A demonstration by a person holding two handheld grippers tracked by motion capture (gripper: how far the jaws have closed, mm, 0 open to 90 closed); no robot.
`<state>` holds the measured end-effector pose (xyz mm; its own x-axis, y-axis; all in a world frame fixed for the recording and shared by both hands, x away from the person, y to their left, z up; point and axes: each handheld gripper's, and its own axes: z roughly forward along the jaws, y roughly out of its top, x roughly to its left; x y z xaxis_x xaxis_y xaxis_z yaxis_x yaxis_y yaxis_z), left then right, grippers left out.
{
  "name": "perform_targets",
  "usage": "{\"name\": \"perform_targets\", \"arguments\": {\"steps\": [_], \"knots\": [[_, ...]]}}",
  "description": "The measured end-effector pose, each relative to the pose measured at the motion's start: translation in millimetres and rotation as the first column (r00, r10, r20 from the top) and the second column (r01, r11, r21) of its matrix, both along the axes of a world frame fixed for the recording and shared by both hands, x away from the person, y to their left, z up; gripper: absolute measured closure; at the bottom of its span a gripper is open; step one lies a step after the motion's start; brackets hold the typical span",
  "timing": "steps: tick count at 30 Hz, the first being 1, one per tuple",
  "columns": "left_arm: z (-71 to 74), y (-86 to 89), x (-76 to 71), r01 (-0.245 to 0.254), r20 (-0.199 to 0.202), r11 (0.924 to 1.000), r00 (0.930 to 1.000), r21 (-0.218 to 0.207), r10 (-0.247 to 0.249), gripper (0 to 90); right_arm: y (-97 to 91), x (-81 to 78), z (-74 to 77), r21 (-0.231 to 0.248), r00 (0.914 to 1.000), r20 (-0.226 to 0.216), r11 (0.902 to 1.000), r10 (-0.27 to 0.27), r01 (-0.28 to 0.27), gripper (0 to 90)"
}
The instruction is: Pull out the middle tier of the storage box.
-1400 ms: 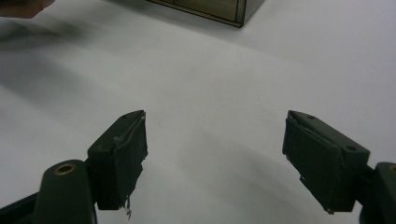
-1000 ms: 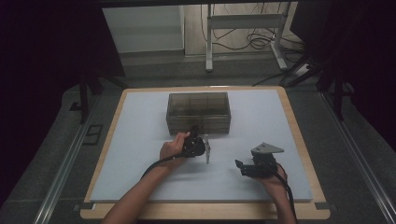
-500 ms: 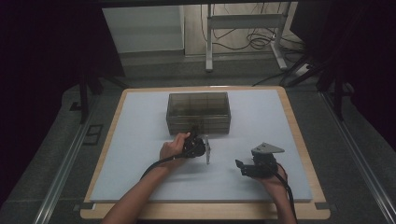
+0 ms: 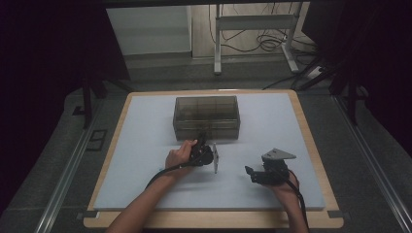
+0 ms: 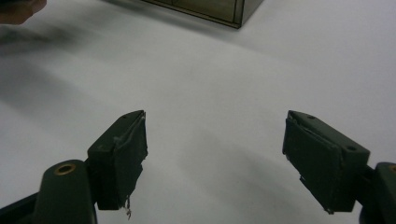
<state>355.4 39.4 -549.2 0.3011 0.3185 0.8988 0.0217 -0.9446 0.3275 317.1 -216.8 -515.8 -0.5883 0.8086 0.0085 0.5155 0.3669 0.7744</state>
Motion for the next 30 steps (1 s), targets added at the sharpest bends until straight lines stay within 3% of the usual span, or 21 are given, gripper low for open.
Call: {"name": "perform_targets", "arguments": {"steps": [7,11,14,30], "knots": [[0.5,0.2,-4.9,-0.003,-0.004,1.0,1.0,-0.002,0.003,81.5,-0.2,0.1,0.1,-0.002,1.0,0.0,1.0,0.0,0.0,21.1],[0.6,0.1,-9.3,0.002,-0.001,0.9996,1.0,-0.029,-0.002,82.0,0.1,0.0,0.0,-0.002,1.0,-0.001,1.0,0.001,-0.001,21.1],[3.7,0.5,-11.9,0.011,-0.002,0.9989,0.9999,-0.046,-0.011,87.7,0.7,-0.1,-0.1,-0.002,1.0,-0.004,1.0,0.0,0.0,21.1],[2.1,2.0,-12.2,0.012,-0.008,0.9992,0.9999,-0.039,-0.012,78.6,1.0,-0.1,-0.2,-0.004,1.0,-0.003,1.0,0.001,-0.001,21.1]]}}
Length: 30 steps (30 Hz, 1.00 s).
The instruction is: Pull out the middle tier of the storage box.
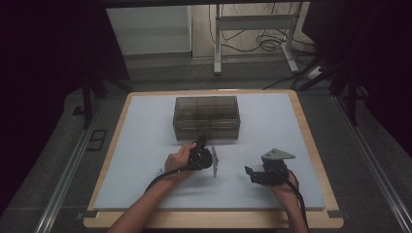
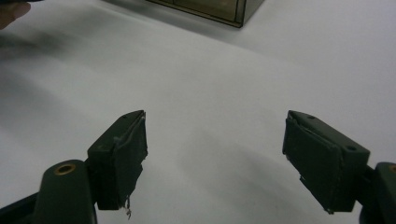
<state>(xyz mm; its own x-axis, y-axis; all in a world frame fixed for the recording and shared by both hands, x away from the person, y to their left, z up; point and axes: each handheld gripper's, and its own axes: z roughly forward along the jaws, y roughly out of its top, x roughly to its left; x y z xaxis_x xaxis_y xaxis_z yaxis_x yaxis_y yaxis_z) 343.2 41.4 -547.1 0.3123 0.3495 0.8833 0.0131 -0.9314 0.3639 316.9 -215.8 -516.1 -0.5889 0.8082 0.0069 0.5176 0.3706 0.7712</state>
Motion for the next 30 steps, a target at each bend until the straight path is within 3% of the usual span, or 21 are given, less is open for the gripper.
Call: {"name": "perform_targets", "arguments": {"steps": [2,7,12,15,18,23,26,29,30], "knots": [[2.3,0.8,-0.1,0.002,-0.029,0.9999,0.9996,-0.015,-0.002,74.7,-0.3,0.0,0.3,0.001,1.0,-0.001,1.0,-0.001,0.001,21.1],[10.9,6.0,-4.7,0.022,-0.076,0.9932,0.9966,-0.114,-0.031,63.4,-0.3,0.2,0.1,0.001,1.0,0.002,1.0,0.0,0.0,21.1],[16.4,12.6,-6.9,0.014,-0.153,0.9836,0.9874,-0.18,-0.041,53.7,0.2,0.1,0.3,0.002,1.0,0.003,1.0,0.0,0.0,21.1],[18.7,17.4,-6.6,0.008,-0.217,0.9673,0.9739,-0.254,-0.065,48.1,0.7,0.0,0.4,0.0,1.0,0.005,1.0,0.001,-0.001,21.1],[22.0,23.1,-7.1,0.005,-0.253,0.9602,0.9644,-0.279,-0.079,43.1,0.9,0.0,0.5,-0.001,1.0,0.005,1.0,0.001,-0.001,21.1],[27.9,34.2,-9.0,-0.016,-0.31,0.9311,0.9447,-0.364,-0.105,36.4,0.4,-0.1,1.8,-0.002,0.9999,0.011,1.0,-0.002,0.002,21.1],[29.7,39.5,-9.9,-0.039,-0.353,0.914,0.9284,-0.404,-0.116,32.3,0.6,0.1,2.1,-0.004,0.9998,0.016,1.0,-0.009,0.009,21.1],[31.0,42.3,-12.0,-0.051,-0.38,0.9052,0.9163,-0.422,-0.126,29.3,1.0,0.4,2.8,-0.004,0.9997,0.019,0.9999,-0.012,0.012,21.1],[31.2,42.9,-12.8,-0.05,-0.38,0.9033,0.9157,-0.426,-0.129,29.0,1.1,0.7,3.3,-0.006,0.9997,0.021,0.9999,-0.011,0.012,21.1]]}}
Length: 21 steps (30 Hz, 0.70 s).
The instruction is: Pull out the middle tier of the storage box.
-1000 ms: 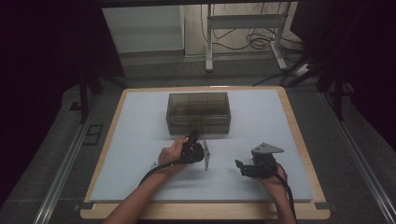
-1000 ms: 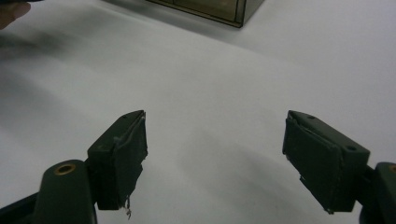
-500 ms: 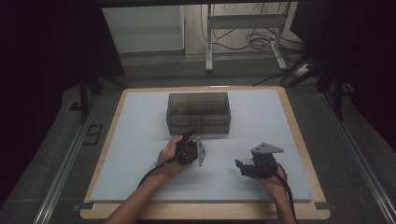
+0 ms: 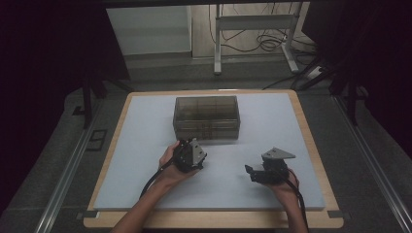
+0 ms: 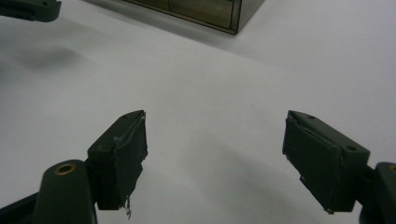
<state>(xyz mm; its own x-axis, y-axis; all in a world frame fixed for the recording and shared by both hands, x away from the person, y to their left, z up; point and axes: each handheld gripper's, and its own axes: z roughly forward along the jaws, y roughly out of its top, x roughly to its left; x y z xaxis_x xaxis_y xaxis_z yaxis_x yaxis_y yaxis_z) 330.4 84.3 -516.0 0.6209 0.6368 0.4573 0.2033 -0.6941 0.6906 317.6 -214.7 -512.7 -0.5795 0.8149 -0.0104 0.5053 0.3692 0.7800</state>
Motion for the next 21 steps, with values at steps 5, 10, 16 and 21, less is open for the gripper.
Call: {"name": "perform_targets", "arguments": {"steps": [5,10,16,21], "knots": [[2.1,7.0,-4.6,0.001,-0.03,0.9985,0.9995,-0.054,-0.002,27.0,0.5,0.4,2.1,-0.001,1.0,0.005,1.0,0.003,-0.003,21.1],[4.6,20.4,-7.6,-0.012,-0.073,0.9916,0.9973,-0.129,0.002,22.5,2.3,0.6,3.6,-0.004,0.9999,0.008,0.9999,0.01,-0.01,21.1],[6.2,36.2,-11.0,-0.02,-0.115,0.9861,0.9934,-0.165,0.0,20.4,3.8,1.3,5.0,-0.008,0.9999,0.009,0.9999,0.014,-0.014,21.1],[8.5,45.0,-13.1,-0.01,-0.142,0.9822,0.9897,-0.188,-0.017,20.8,3.3,1.2,7.1,-0.01,0.9998,0.016,0.9999,0.011,-0.011,21.1]]}}
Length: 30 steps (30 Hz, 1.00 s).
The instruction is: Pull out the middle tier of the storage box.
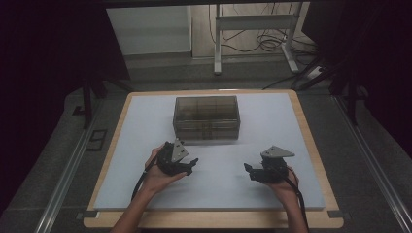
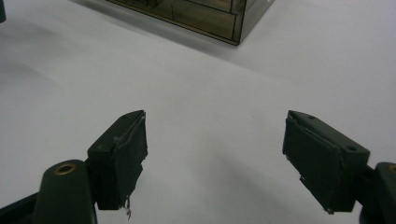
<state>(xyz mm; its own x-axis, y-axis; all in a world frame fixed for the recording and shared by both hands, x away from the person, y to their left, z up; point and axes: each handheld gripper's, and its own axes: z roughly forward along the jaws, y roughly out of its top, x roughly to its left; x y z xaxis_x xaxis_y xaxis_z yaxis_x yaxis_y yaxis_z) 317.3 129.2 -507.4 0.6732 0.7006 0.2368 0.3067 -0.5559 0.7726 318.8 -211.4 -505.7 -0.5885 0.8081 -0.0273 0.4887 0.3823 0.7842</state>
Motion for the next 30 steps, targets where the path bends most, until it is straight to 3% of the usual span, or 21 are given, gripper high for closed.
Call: {"name": "perform_targets", "arguments": {"steps": [9,22,30], "knots": [[6.0,8.2,-1.4,-0.015,-0.018,0.9989,0.9997,-0.045,0.014,21.9,-4.9,-2.2,1.8,0.007,1.0,0.005,0.9999,-0.008,0.008,21.1],[6.5,27.5,1.3,-0.057,-0.051,0.9963,0.9972,-0.065,0.054,22.8,-8.0,1.2,5.7,0.02,0.9999,0.014,0.9998,-0.008,0.008,21.1],[8.8,41.0,5.3,-0.092,-0.069,0.989,0.9941,-0.116,0.084,23.8,-5.3,2.3,9.3,0.025,0.9997,0.026,0.9997,0.0,-0.001,21.1]]}}
